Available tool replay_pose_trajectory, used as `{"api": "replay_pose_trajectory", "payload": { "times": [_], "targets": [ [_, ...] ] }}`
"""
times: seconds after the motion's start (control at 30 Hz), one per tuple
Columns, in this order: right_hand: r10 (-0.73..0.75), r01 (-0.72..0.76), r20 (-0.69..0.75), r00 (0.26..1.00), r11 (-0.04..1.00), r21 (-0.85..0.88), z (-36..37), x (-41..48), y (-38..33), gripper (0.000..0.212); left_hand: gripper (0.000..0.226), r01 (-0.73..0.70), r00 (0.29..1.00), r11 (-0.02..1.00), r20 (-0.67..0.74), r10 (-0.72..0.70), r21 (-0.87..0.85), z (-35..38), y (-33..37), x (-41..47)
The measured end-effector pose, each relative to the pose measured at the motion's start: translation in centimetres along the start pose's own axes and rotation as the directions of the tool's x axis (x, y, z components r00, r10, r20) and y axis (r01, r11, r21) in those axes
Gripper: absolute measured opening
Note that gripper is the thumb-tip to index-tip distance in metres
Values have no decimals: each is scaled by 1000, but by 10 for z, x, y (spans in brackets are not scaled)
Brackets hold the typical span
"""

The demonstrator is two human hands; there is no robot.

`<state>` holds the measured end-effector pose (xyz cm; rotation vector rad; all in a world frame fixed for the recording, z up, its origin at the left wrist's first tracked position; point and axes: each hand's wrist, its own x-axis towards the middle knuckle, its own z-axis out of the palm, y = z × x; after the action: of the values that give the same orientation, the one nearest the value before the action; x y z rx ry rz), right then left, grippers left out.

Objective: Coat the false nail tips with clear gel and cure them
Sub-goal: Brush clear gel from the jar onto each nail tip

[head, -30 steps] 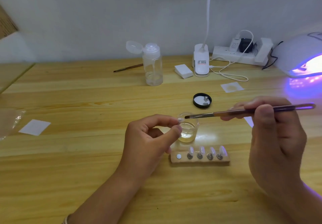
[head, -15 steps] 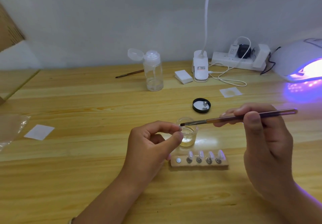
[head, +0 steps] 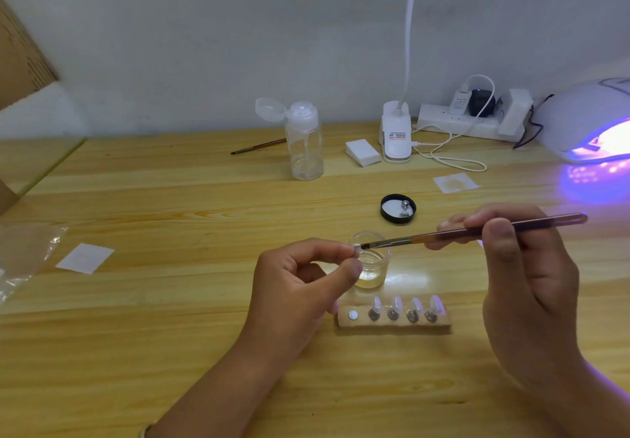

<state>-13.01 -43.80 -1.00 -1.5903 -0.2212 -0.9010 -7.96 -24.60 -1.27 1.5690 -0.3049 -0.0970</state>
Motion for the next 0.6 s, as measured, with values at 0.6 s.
{"api": "replay_pose_trajectory", "payload": {
  "times": [0.6],
  "targets": [
    [-3,3,-17,1000,1000,7,-2,1,-1,16,11,0,1000,1000,15,0,-28,1,1,-1]
  ]
}}
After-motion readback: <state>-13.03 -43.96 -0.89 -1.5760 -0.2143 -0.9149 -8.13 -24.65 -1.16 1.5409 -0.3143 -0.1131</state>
